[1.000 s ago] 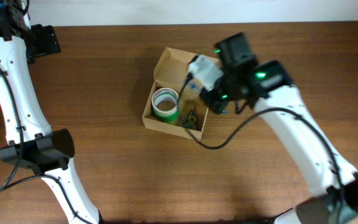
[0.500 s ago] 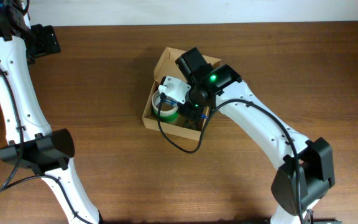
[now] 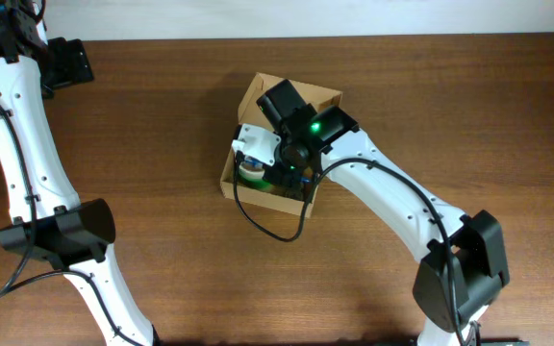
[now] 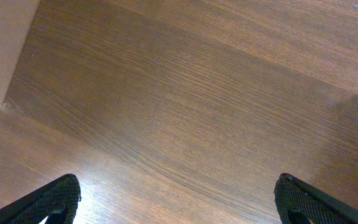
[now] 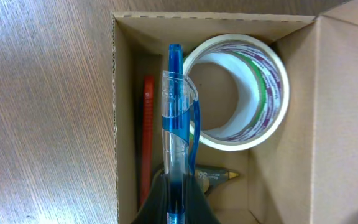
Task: Pack container
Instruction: 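Carry the blue pen with the right gripper into the box, then lower the pen beside the knife, open the right gripper, withdraw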
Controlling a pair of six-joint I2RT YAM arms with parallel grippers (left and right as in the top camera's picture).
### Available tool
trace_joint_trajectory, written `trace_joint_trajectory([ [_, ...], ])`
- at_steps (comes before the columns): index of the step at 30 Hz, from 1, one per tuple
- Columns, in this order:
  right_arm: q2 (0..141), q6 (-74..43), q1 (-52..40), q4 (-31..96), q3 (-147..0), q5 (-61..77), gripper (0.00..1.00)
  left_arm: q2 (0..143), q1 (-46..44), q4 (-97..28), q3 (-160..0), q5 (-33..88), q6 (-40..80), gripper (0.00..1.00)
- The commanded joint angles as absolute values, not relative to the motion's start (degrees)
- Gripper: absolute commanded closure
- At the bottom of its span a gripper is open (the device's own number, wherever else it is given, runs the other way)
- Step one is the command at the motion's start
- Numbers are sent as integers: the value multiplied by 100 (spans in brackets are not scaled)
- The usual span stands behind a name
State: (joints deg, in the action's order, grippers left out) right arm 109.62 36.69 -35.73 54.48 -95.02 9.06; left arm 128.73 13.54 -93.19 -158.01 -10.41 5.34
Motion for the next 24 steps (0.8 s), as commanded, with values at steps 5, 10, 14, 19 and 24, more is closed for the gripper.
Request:
trace_joint_trajectory([
  [5, 11389, 3717, -3662, 5483, -9439, 1017, 96, 12748, 1367, -9306, -15762, -982, 440, 1],
  [10, 11476, 3708, -3767, 5527, -9292, 1052, 96, 12748, 1367, -9306, -15762, -985, 440, 1],
  [14, 11478, 3708, -3837, 5522, -9203, 1055, 96, 12748, 1367, -9308, -15762, -985, 440, 0],
  [19, 11480, 3708, -3857, 5529, -9181, 1052, 96, 12748, 1367, -9306, -15764, -985, 440, 0],
  [24, 11480, 3697, -3857, 5581, -9181, 1050, 91, 12748, 1367, -9308, -15762, -985, 440, 0],
])
